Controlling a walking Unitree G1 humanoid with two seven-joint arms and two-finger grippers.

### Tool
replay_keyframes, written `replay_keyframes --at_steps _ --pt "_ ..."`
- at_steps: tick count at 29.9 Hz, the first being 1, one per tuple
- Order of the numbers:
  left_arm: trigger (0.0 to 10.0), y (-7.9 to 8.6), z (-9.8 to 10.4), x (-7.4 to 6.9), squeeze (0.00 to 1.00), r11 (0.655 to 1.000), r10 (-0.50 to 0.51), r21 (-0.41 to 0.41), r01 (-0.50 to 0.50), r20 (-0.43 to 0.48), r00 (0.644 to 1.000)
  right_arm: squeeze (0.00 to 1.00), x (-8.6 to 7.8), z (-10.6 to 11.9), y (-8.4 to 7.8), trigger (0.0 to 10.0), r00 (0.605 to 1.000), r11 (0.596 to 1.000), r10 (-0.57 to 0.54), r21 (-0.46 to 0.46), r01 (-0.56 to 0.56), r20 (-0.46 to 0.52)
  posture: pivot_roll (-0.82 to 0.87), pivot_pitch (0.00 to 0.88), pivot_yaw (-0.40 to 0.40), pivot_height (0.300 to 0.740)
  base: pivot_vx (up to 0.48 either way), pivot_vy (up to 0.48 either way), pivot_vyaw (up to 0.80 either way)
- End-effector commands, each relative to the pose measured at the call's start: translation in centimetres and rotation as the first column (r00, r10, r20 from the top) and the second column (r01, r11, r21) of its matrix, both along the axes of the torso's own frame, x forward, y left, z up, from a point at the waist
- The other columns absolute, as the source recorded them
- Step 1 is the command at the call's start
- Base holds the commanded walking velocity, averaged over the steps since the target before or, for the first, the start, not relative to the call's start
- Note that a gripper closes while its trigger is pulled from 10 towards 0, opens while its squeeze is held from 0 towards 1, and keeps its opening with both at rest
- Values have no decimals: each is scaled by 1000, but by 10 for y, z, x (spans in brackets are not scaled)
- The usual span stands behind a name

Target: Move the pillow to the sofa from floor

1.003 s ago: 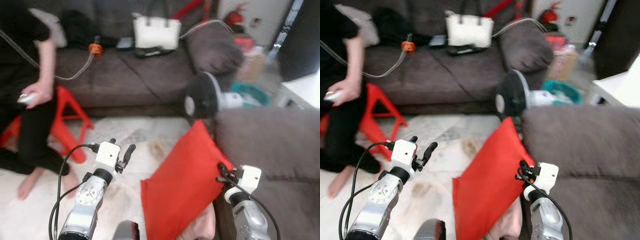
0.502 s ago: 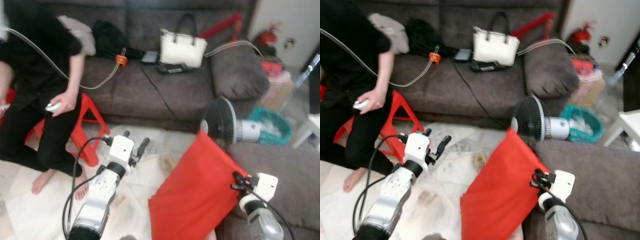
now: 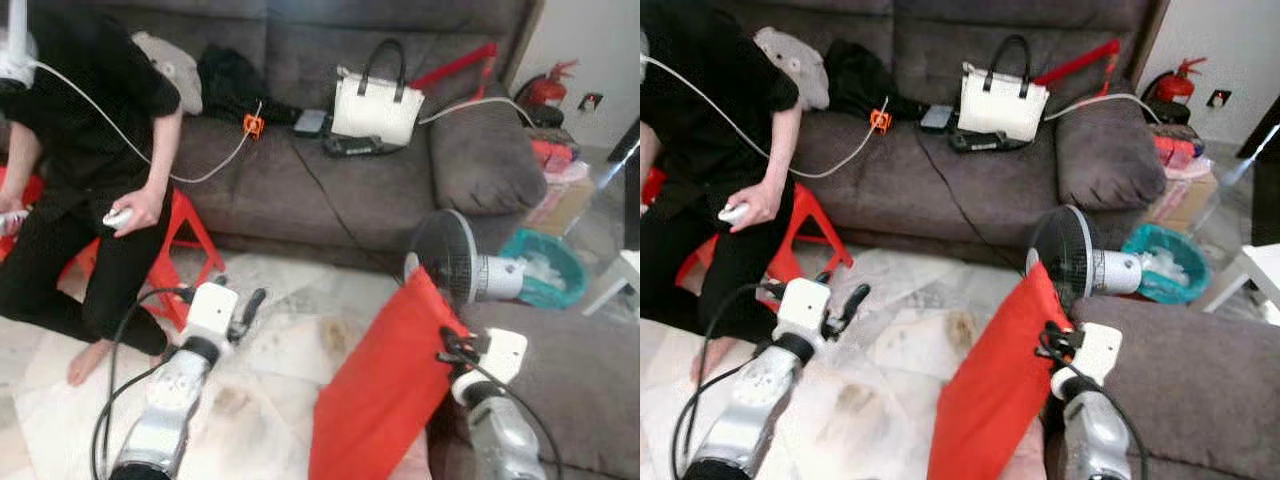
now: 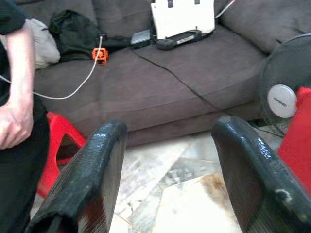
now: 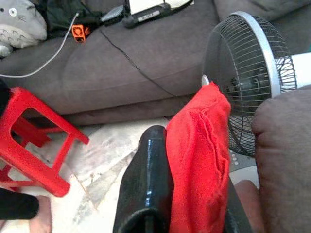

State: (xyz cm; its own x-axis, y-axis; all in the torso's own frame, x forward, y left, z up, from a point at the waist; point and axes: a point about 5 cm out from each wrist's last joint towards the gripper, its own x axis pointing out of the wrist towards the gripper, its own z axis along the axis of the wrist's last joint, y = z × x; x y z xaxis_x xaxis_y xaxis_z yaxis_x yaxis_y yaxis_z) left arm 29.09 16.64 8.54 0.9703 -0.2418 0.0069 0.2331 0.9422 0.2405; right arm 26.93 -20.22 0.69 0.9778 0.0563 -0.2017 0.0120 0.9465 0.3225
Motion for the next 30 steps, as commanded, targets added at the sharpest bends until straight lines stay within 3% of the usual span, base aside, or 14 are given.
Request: replay_keyframes --at_steps 1,12,30 --pt "10000 -5 -1 -1 0 1000 -20 -7 20 1 1000 0 9 18 -12 10000 994 999 -37 -26 39 99 119 0 -35 740 -300 0 0" --pt "10000 -6 -1 -1 0 1000 -24 -7 24 1 1000 0 9 16 -12 10000 996 999 -39 -25 41 86 119 0 -35 740 -293 0 0" --pt "10000 -6 0 0 0 1000 -26 -1 26 4 1000 0 9 18 -14 10000 994 998 -51 -24 54 100 120 0 -37 740 0 0 0"
